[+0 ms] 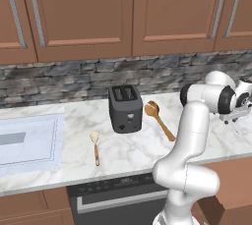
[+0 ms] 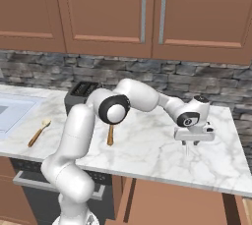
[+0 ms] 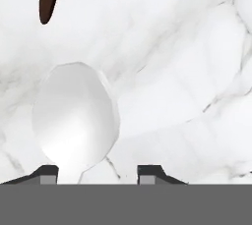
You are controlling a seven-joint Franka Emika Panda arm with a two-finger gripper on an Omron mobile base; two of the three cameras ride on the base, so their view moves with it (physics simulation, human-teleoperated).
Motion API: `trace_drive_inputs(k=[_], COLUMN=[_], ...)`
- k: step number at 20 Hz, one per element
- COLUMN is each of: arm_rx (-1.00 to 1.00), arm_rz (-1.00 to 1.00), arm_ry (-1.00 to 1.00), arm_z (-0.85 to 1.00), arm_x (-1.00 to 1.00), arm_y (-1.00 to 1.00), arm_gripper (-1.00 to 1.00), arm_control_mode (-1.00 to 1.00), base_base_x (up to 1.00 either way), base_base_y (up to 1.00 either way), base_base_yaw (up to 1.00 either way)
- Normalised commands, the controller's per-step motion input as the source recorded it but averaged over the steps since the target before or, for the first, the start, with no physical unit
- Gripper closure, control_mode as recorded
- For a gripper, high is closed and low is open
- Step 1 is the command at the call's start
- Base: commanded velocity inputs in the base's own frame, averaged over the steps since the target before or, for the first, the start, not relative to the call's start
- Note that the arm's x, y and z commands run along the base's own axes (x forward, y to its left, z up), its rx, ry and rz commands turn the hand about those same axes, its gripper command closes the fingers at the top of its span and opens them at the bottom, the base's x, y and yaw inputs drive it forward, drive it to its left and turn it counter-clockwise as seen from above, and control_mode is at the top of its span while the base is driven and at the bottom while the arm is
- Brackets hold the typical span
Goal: Organize the utensils by type. Pick up the wooden spoons from the counter and place them in the open cabinet. Then pick up the metallic utensils from the counter and place them in the open drawer.
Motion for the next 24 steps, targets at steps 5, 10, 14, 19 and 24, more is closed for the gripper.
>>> trace_drive_inputs(k=[5, 10, 14, 19, 24], arm_rx=[-0.02, 0.00, 0.00, 0.02, 0.01], arm_rz=[-0.03, 0.00, 0.00, 0.00, 0.00], arm_ry=[0.00, 0.00, 0.00, 0.00, -0.02], arm_z=[-0.34, -0.04, 0.01, 0.35, 0.71], arm_x=[-0.47, -0.57, -0.60, -0.48, -0.52], arm_y=[-0.14, -0.14, -0.07, -0.02, 0.00], arm_gripper=[1.00, 1.00, 1.00, 1.00, 1.00], arm_control_mode=[-1.00, -1.00, -1.00, -1.00, -1.00], base_base_x=[0.00, 0.00, 0.00, 0.00, 0.00], base_base_y=[0.00, 0.00, 0.00, 0.00, 0.00], base_base_yaw=[0.00, 0.00, 0.00, 0.00, 0.00])
